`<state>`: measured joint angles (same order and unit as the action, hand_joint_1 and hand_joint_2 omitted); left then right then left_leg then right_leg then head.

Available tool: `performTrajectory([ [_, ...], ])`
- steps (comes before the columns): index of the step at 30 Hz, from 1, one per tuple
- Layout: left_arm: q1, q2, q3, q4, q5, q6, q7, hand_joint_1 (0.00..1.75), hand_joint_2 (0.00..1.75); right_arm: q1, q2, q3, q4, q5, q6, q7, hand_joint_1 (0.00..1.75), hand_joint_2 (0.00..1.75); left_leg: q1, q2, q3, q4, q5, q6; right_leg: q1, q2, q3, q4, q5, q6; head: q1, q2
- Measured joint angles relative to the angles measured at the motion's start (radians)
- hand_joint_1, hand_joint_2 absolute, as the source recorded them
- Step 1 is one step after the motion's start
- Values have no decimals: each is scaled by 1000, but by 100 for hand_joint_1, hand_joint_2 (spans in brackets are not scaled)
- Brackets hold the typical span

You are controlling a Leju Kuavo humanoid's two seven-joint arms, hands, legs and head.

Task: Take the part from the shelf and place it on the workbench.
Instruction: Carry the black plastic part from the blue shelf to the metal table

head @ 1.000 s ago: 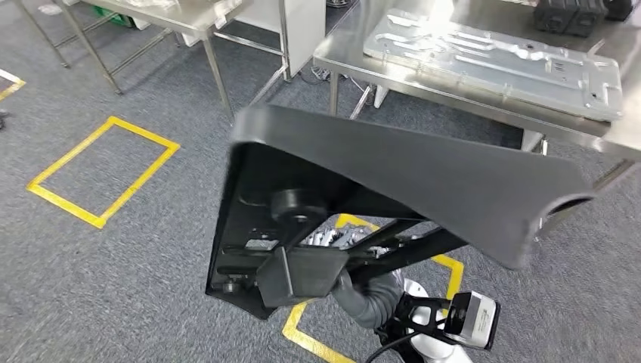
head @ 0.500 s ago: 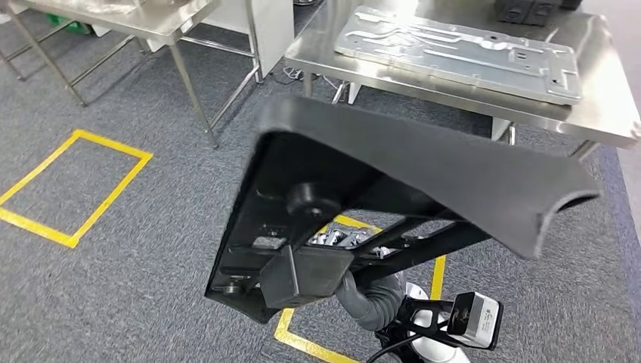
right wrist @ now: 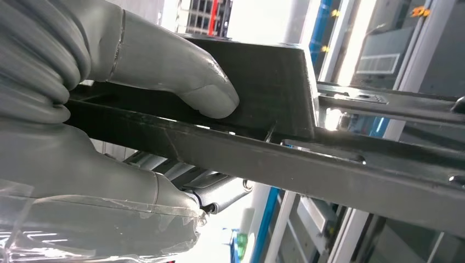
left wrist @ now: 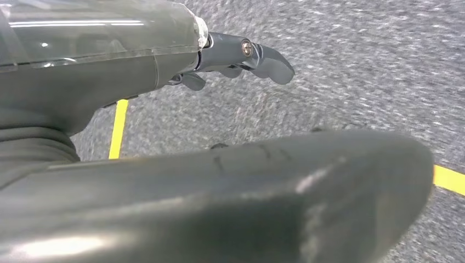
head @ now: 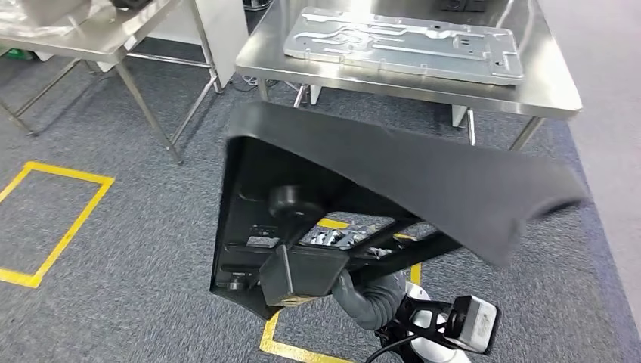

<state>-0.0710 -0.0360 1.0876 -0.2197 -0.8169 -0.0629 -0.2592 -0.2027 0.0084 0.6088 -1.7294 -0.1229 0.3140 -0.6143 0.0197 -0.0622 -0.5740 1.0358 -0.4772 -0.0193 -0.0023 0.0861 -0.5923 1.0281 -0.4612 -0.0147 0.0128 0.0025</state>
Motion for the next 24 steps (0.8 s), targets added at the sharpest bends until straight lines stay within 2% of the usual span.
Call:
performTrajectory([
  [1, 0, 1, 0, 0, 0, 0, 0, 0, 0, 1, 0, -1, -3, 3, -3, -2, 175, 175, -1, -6, 3, -7, -4, 4, -2, 10, -4, 1, 1, 6, 0, 0],
  [2, 0, 1, 0, 0, 0, 0, 0, 0, 0, 2, 0, -2, -6, 6, -6, -4, 175, 175, -3, 2, 4, -11, -2, 8, -3, 20, -7, 0, 4, 12, 0, 0],
  [3, -1, 1, 0, 0, 0, 0, 0, 0, 0, 4, -1, -4, -9, 10, -9, -7, 175, 175, -2, 13, 7, -16, 1, 15, -4, 20, -8, 0, 4, 19, 0, 0],
  [5, -3, 1, 0, 0, 0, 0, -1, 0, 0, 6, -2, -6, -16, 18, -14, -14, 175, 175, 2, 34, 13, -27, 8, 29, -2, -16, -23, 33, -18, 30, 3, 0],
  [7, -2, 1, 0, 0, -1, 0, -3, 0, 0, 7, -4, -8, -20, 27, -18, -20, 175, 175, 2, 56, 17, -32, 8, 37, -3, -64, -79, 144, -77, 39, 6, 0],
  [8, -1, 2, 0, 0, -1, -1, -3, 0, 0, 8, -5, -9, -21, 31, -20, -23, 175, 175, 2, 67, 17, -32, 7, 38, -6, -73, -115, 211, -105, 43, 6, 0],
  [9, -1, 2, 0, 0, -1, -1, -3, 0, 0, 10, -6, -10, -22, 34, -22, -25, 175, 175, 2, 79, 17, -32, 6, 38, -9, -77, -142, 260, -117, 46, 6, 0],
  [10, -1, 2, 0, 0, -2, -2, -4, 0, 0, 12, -8, -11, -22, 36, -24, -26, 175, 175, 2, 91, 18, -31, 4, 37, -12, -80, -151, 272, -110, 48, 6, 0],
  [11, -1, 2, 0, 0, -2, -4, -4, 0, 0, 13, -10, -12, -22, 38, -25, -27, 175, 175, 2, 102, 21, -31, 1, 35, -14, -85, -138, 244, -84, 50, 6, 0],
  [12, -2, 2, 0, 0, -3, -5, -4, 0, 0, 14, -11, -13, -24, 40, -26, -27, 175, 175, 2, 112, 25, -30, -2, 32, -14, -97, -106, 180, -46, 49, 6, 0],
  [14, -3, 2, 0, 0, -4, -6, -5, 0, 0, 14, -13, -13, -28, 41, -27, -28, 175, 175, -1, 128, 33, -29, -11, 23, -8, -138, -36, 44, 5, 41, 6, 0],
  [15, -3, 2, 0, 0, -4, -5, -5, 0, 0, 14, -13, -13, -31, 42, -27, -28, 175, 175, -4, 135, 36, -29, -14, 17, -4, -152, -18, 6, 15, 35, 5, 0],
  [16, -4, 2, 0, 0, -4, -5, -6, 0, 0, 14, -14, -14, -32, 42, -27, -29, 175, 175, -6, 142, 39, -30, -16, 12, 0, -155, -13, -7, 13, 30, 5, 0],
  [18, -5, 2, 1, 0, -4, -5, -6, 0, 0, 14, -15, -14, -35, 44, -27, -30, 175, 175, -6, 156, 44, -33, -21, 0, 0, -133, -14, -9, 16, 19, 4, 0],
  [20, -6, 3, 1, 0, -5, -8, -4, 0, 0, 12, -16, -14, -37, 51, -28, -30, 175, 175, -2, 130, 36, -4, -45, -9, -5, -117, -10, -16, 20, 6, 3, 0],
  [21, -6, 4, 1, 0, -6, -11, 0, 0, 0, 11, -16, -14, -37, 55, -29, -30, 175, 175, 0, 107, 17, 39, -71, -12, -8, -112, -8, -19, 21, 0, 2, 0],
  [22, -5, 4, 2, 0, -7, -15, 4, 0, 0, 10, -16, -14, -37, 58, -30, -29, 175, 175, 0, 86, -13, 102, -102, -13, -6, -106, -7, -20, 20, -5, 0, 0],
  [23, -4, 4, 4, 0, -8, -19, 10, 0, 0, 9, -16, -14, -36, 61, -31, -27, 175, 175, 1, 76, -49, 172, -132, -14, -5, -100, -7, -19, 18, -9, -1, 0],
  [24, -1, 5, 6, 0, -8, -22, 14, 0, 0, 10, -16, -14, -35, 63, -31, -27, 175, 175, 1, 72, -81, 230, -149, -15, -3, -93, -6, -18, 17, -11, -2, 0],
])
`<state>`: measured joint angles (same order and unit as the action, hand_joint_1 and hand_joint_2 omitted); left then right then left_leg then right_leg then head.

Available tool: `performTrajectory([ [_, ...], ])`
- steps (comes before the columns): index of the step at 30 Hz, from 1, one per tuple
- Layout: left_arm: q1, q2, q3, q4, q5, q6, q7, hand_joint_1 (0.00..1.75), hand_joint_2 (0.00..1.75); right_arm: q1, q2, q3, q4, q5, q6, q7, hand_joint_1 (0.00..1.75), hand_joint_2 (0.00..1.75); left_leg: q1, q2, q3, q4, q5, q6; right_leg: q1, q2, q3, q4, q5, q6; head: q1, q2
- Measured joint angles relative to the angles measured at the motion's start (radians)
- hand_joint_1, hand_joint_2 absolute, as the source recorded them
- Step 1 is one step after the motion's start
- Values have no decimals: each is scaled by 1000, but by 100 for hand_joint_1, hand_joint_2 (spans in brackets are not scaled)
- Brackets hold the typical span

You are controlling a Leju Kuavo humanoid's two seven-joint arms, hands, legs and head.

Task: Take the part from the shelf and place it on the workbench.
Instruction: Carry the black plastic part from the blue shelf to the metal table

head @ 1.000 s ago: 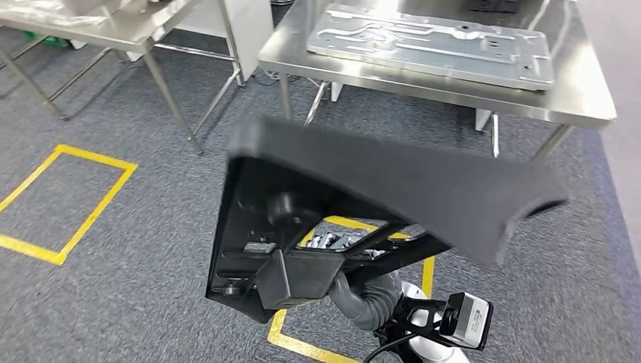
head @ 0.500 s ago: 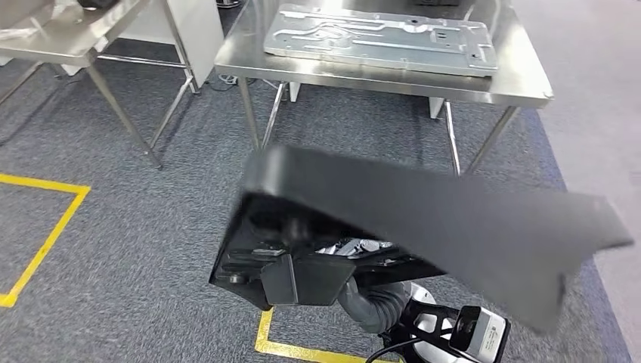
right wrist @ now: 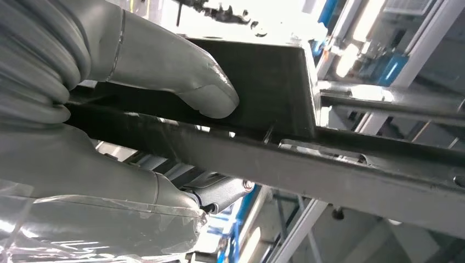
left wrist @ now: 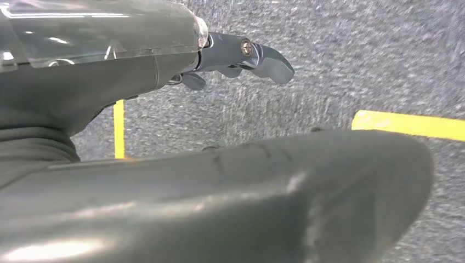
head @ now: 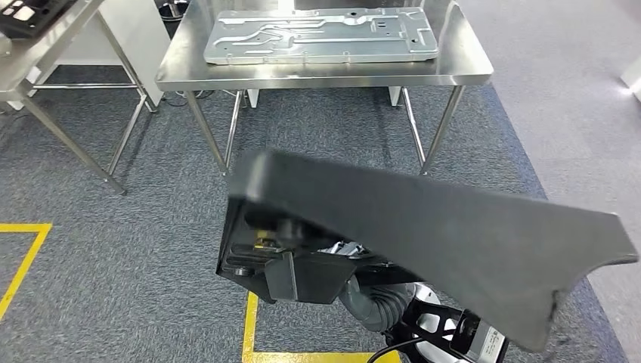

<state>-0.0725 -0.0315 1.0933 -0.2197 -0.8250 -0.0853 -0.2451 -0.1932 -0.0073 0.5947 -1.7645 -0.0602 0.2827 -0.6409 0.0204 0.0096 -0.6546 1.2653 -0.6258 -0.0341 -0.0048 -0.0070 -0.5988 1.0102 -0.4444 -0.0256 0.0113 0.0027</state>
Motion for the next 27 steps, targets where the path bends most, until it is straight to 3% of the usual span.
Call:
performTrajectory([
  [1, 2, 0, 1, 0, 0, -2, 3, 0, 0, 0, 0, 0, 1, 0, 0, 0, 175, 175, 0, -1, -18, 26, 3, 0, 2, 7, 1, 2, -2, -1, 0, 0],
  [2, 3, 0, 2, 0, -1, -3, 6, 0, 0, 0, 0, 0, 2, 1, 0, 0, 175, 175, 0, -1, -18, 13, 26, 2, 3, 13, 2, 5, -4, -1, 0, 0],
  [4, 2, 1, 3, 0, -1, -4, 8, 0, 0, -2, 0, 0, 3, 0, 0, 0, 175, 175, 0, -3, 27, -106, 103, 9, 3, 22, 4, 13, -11, 2, 0, 0],
  [6, 0, 3, 3, 0, -1, -4, 10, 0, 0, -4, 0, 0, 3, 0, -1, 0, 175, 175, -4, -5, 70, -211, 142, 19, 6, 27, 3, 21, -18, 10, 0, 0],
  [10, 0, 6, 4, 0, -1, -6, 10, 0, 0, -5, -1, 0, 3, -3, -5, -2, 175, 175, -6, -6, 89, -248, 142, 46, 7, 28, 4, 35, -11, 38, 0, 0],
  [11, 0, 5, 4, 0, -2, -6, 10, 0, 0, -5, -2, 0, 3, -3, -7, -3, 175, 175, -4, -5, 96, -253, 144, 52, 6, 25, -4, 54, -22, 43, 1, 0],
  [12, -1, 5, 4, 0, -2, -8, 10, 0, 0, -6, -2, 0, 3, -4, -10, -4, 175, 175, -2, -5, 102, -256, 145, 56, 4, 23, -20, 87, -43, 47, 3, 0],
  [14, -1, 5, 4, 0, -3, -10, 8, 0, 0, -4, -4, 0, 4, -3, -15, -7, 175, 175, -2, -4, 106, -257, 142, 60, -1, 19, -84, 201, -102, 55, 5, 0],
  [16, 1, 6, 4, 0, -4, -12, 7, 0, 0, 2, -8, 0, 6, -2, -18, -11, 175, 175, -1, -3, 111, -256, 136, 58, -8, 17, -138, 284, -125, 66, 5, 0],
  [17, 2, 6, 4, 0, -4, -13, 6, 0, 0, 5, -9, 0, 7, -1, -19, -12, 175, 175, -1, -3, 116, -256, 132, 56, -11, 15, -141, 275, -107, 71, 5, 0],
  [19, 3, 6, 4, 0, -5, -15, 3, 0, 0, 6, -12, 0, 8, 1, -19, -13, 175, 175, 1, -3, 132, -255, 119, 49, -16, 9, -96, 159, -27, 74, 5, 0],
  [20, 3, 6, 4, 0, -6, -16, 2, 0, 0, 6, -13, 0, 9, 1, -20, -14, 175, 175, 2, -3, 141, -256, 112, 45, -15, 6, -68, 97, -2, 72, 5, 0],
  [22, 2, 6, 4, 0, -8, -17, 0, 0, 0, 7, -15, 0, 9, 2, -20, -16, 175, 175, 1, -1, 152, -260, 101, 32, -8, 0, -39, 28, 7, 57, 6, 0],
  [25, 0, 7, 4, 0, -10, -18, -4, 0, 0, 8, -17, 0, 9, 3, -20, -19, 175, 175, -1, 1, 164, -249, 97, 14, -5, 4, -22, 18, 0, 27, 6, 0],
  [27, -2, 8, 4, 0, -11, -18, -6, 0, 0, 7, -18, 0, 8, 4, -20, -20, 175, 175, 1, 0, 134, -182, 87, 8, -7, 6, -2, 14, -10, 12, 4, 0],
])
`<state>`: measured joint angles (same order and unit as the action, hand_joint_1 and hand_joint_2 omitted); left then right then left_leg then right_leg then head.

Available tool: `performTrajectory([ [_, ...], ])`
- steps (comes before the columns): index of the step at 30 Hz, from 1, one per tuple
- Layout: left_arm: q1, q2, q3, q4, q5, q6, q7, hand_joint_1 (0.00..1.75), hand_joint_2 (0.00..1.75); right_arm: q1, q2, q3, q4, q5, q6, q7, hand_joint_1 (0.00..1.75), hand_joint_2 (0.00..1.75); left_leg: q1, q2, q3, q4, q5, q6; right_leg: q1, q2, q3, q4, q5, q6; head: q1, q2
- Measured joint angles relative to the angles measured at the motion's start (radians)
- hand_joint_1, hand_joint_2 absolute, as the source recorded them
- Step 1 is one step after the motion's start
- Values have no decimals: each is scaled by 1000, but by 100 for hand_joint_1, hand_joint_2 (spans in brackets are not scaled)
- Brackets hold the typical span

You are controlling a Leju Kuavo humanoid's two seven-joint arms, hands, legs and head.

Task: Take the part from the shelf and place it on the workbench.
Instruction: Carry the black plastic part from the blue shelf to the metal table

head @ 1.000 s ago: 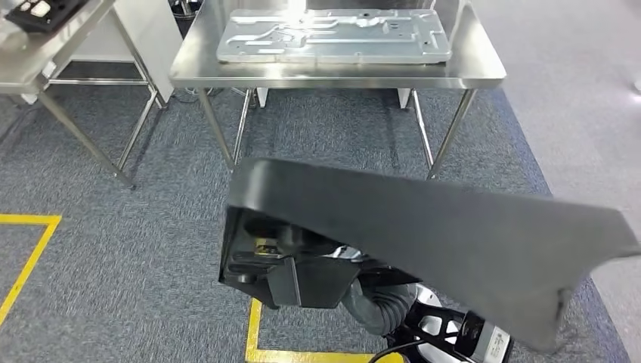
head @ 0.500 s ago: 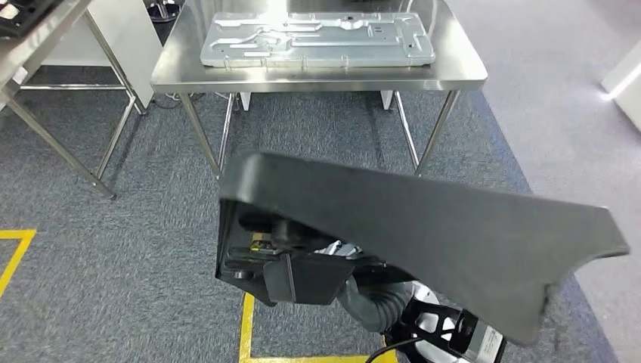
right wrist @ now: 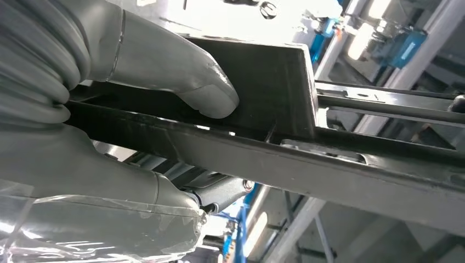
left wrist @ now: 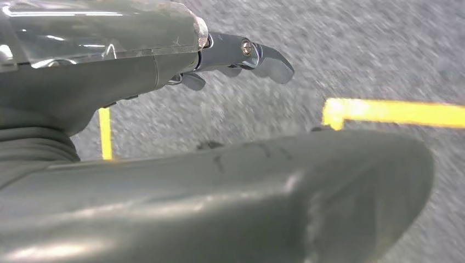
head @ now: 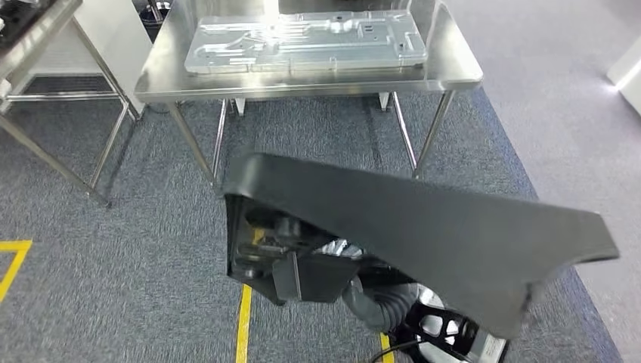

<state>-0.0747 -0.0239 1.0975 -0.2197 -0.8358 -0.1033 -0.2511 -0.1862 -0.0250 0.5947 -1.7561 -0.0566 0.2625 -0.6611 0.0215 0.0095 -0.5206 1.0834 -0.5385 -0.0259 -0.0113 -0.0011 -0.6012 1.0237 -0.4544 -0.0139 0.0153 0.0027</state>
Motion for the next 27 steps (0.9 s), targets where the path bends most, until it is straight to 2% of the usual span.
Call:
performTrajectory([
  [3, 3, 0, 0, 0, 0, 0, -1, 0, 0, 0, 0, 0, 0, 0, 0, -1, 175, 175, 0, -1, -121, 179, -64, -3, 4, 3, 26, -2, -22, -14, -4, 0],
  [4, 5, 1, 0, 0, 0, 0, -1, 0, 0, 1, 0, 0, 0, 0, 0, -1, 175, 175, 0, -1, -153, 211, -80, -3, 7, 6, 36, -2, -31, -15, -4, 0],
  [5, 7, 2, 0, 0, 0, 0, -1, 0, 0, 2, 0, 0, 0, 0, 0, -1, 175, 175, 0, -1, -171, 213, -79, -3, 8, 9, 47, -1, -40, -15, -4, 0],
  [6, 8, 2, 0, 0, 0, 0, -1, 0, 0, 2, 0, 0, 0, 0, 0, -1, 175, 175, -1, -1, -173, 182, -57, 0, 10, 11, 61, -1, -51, -14, -4, 0],
  [8, 10, 3, 0, 0, 0, 1, -1, 0, 0, 2, 0, 0, 0, 0, 0, -1, 175, 175, -5, -2, -149, 62, 38, 13, 12, 13, 91, -1, -73, -10, -4, 0],
  [10, 11, 5, 2, 0, 1, 2, -1, 0, 0, 3, 0, 0, 2, 2, 0, 0, 175, 175, -13, -2, -130, -17, 100, 25, 13, 16, 108, -1, -92, 0, -4, 0],
  [13, 11, 6, 5, 0, 2, 3, -2, 0, 0, 2, 0, 0, 3, 4, -4, 7, 175, 175, -16, -4, -112, -39, 103, 39, 13, 16, 116, 9, -96, 20, -4, 0],
  [14, 10, 5, 5, 0, 2, 3, -2, 0, 0, 1, 0, 0, 3, 4, -6, 10, 175, 175, -14, -5, -100, -47, 100, 45, 12, 14, 109, 33, -91, 25, -3, 0],
  [15, 9, 5, 6, 0, 2, 3, -2, 0, 0, 0, 0, 0, 3, 4, -8, 13, 175, 175, -11, -6, -88, -55, 97, 50, 11, 13, 88, 70, -90, 29, -3, 0],
  [16, 8, 5, 6, 0, 2, 3, -2, 0, 0, -1, -1, 0, 3, 4, -10, 15, 175, 175, -10, -7, -77, -61, 93, 54, 9, 12, 53, 122, -97, 35, -2, 0],
  [18, 8, 5, 7, 0, 2, 4, -2, 0, 0, 0, -1, 0, 6, 4, -12, 17, 175, 175, -10, -7, -59, -65, 79, 58, 4, 10, -32, 229, -139, 47, -1, 0],
  [19, 8, 5, 7, 0, 2, 4, -2, 0, 0, 2, -1, 0, 8, 4, -13, 19, 175, 175, -10, -8, -49, -65, 70, 58, 1, 10, -67, 259, -161, 52, -1, 0],
  [20, 9, 5, 7, 0, 2, 5, -2, 0, 0, 3, -1, 0, 10, 6, -15, 21, 175, 175, -10, -9, -37, -65, 59, 57, -1, 8, -91, 265, -169, 55, -1, 0],
  [21, 10, 4, 8, 0, 2, 5, -2, 0, 0, 3, -1, 0, 11, 11, -17, 24, 175, 175, -9, -10, -22, -65, 48, 55, -2, 7, -99, 241, -155, 55, -1, 0],
  [22, 10, 4, 8, 0, 2, 5, -2, 0, 0, 4, -1, 0, 11, 18, -21, 28, 175, 175, -9, -13, -5, -65, 36, 52, -3, 6, -95, 192, -117, 54, -1, 0],
  [24, 10, 2, 8, 0, 1, 5, -2, 0, 0, 5, -2, 0, 13, 32, -28, 35, 175, 175, -9, -20, 19, -66, 14, 43, -2, 16, -75, 75, -9, 47, -1, 0],
  [25, 8, 1, 9, 0, 0, 5, -2, 0, 0, 6, -2, 1, 14, 39, -32, 36, 175, 175, -10, -25, 25, -68, 5, 37, 0, 20, -67, 38, 27, 42, -2, 0],
  [26, 6, 0, 10, 0, 0, 5, -3, 0, 0, 8, -3, 1, 15, 47, -37, 37, 175, 175, -10, -27, 31, -70, 0, 30, 3, 22, -63, 18, 46, 36, -2, 0],
  [27, 3, 0, 12, 0, 0, 5, -3, 0, 0, 8, -3, 1, 16, 57, -43, 38, 175, 175, -10, -30, 37, -71, 0, 23, 5, 19, -59, 15, 41, 28, -3, 0],
])
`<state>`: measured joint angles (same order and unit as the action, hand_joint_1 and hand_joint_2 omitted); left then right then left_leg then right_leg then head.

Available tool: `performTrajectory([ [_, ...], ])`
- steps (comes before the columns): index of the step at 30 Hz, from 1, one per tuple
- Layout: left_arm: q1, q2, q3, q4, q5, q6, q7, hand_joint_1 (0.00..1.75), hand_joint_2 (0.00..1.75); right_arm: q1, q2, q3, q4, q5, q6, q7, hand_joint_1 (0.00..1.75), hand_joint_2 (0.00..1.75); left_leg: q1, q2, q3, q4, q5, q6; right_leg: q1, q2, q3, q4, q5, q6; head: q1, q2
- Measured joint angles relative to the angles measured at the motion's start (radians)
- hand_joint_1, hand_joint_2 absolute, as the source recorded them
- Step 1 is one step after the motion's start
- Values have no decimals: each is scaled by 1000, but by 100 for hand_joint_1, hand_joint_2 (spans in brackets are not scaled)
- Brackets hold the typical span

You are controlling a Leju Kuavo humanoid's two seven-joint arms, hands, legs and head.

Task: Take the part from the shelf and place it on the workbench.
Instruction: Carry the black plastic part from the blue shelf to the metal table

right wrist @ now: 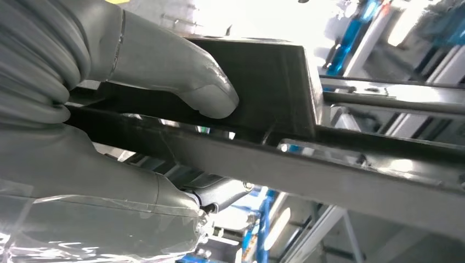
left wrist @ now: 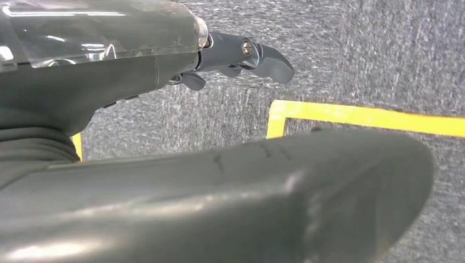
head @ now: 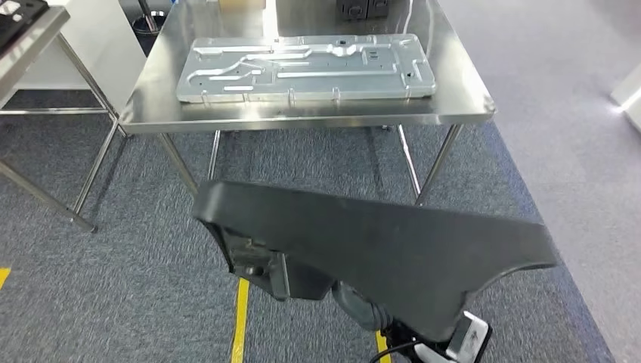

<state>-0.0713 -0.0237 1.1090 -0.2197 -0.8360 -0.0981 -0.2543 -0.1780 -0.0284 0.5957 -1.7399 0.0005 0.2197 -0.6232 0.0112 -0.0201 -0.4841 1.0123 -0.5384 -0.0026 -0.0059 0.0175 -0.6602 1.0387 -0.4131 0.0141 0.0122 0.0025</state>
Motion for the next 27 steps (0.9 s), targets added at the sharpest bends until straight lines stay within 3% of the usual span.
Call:
performTrajectory([
  [2, -1, 0, 2, 0, 0, 0, -1, 0, 0, 0, -1, 0, 0, 17, -8, 1, 175, 175, 1, 2, -1, 19, 5, -10, -2, -7, 18, -12, -4, -15, 0, 0],
  [3, -1, -1, 2, 0, -1, 0, -1, 0, 0, -1, -1, 0, 0, 22, -10, 1, 175, 175, 1, 4, -16, 51, 6, -13, -3, -11, 31, -18, -9, -23, -1, 0],
  [5, -1, -2, 2, 0, -2, 0, -2, 0, 0, -1, -1, 0, 0, 24, -9, 1, 175, 175, 2, 10, -80, 161, -21, -19, -3, -17, 53, -24, -22, -33, -2, 0],
  [7, 1, -2, 3, 0, -2, 0, -2, 0, 0, 1, -1, 0, 0, 20, -8, 0, 175, 175, 2, 11, -159, 264, -75, -26, -1, -18, 70, -25, -39, -38, -2, 0],
  [8, 3, -2, 3, 0, -2, 0, -1, 0, 0, 3, -1, 0, 1, 18, -8, 0, 175, 175, 2, 12, -184, 281, -89, -27, 0, -18, 81, -25, -48, -38, -2, 0],
  [9, 5, -2, 3, 0, -2, 0, -1, 0, 0, 4, -1, 0, 1, 16, -8, 0, 175, 175, 2, 12, -194, 267, -81, -25, 0, -17, 93, -25, -57, -38, -3, 0],
  [10, 5, -2, 3, 0, -2, 0, -1, 0, 0, 4, -1, 0, 1, 14, -8, 0, 175, 175, 2, 12, -189, 222, -48, -22, 0, -17, 107, -25, -67, -37, -2, 0],
  [12, 7, -1, 3, 0, -2, 0, -1, 0, 0, 4, -1, 0, 2, 12, -8, 0, 175, 175, -1, 15, -163, 99, 51, -12, 2, -17, 133, -23, -88, -31, -2, 0],
  [14, 8, 0, 4, 0, -2, 0, 0, 0, 0, 4, -1, 0, 3, 11, -8, -1, 175, 175, -6, 18, -148, 34, 97, -2, 4, -15, 147, -19, -104, -19, -3, 0],
  [18, 7, 2, 5, 0, -2, -4, 1, 0, 0, -2, -1, 1, 3, 7, -7, 1, 175, 175, -3, 13, -119, 16, 102, 23, 4, -14, 151, 18, -116, 8, -2, 0],
  [20, 4, 2, 5, 0, -4, -6, 0, 0, 0, -6, -1, 1, 2, 3, -7, 2, 175, 175, -2, 12, -105, 11, 97, 30, 0, -14, 102, 103, -152, 16, -1, 0],
  [22, 3, 3, 5, 0, -7, -6, 0, 0, 0, -7, -1, 1, 1, 2, -7, 2, 175, 175, -2, 11, -97, 11, 86, 33, -1, -15, 23, 210, -198, 22, -1, 0],
  [23, 4, 3, 5, 0, -7, -6, 0, 0, 0, -6, -2, 1, 1, 2, -7, 3, 175, 175, -3, 11, -91, 11, 80, 33, -2, -15, -7, 237, -203, 24, -1, 0],
  [24, 4, 3, 5, 0, -8, -6, 0, 0, 0, -5, -2, 1, 1, 2, -7, 3, 175, 175, -3, 10, -82, 11, 72, 33, -1, -15, -21, 233, -188, 23, -1, 0],
  [27, 5, 2, 5, 0, -8, -4, 0, 0, 0, -5, -2, 1, 2, 1, -7, 3, 175, 175, -5, 7, -48, 9, 48, 28, 4, -15, 16, 74, -59, 7, -1, 0],
])
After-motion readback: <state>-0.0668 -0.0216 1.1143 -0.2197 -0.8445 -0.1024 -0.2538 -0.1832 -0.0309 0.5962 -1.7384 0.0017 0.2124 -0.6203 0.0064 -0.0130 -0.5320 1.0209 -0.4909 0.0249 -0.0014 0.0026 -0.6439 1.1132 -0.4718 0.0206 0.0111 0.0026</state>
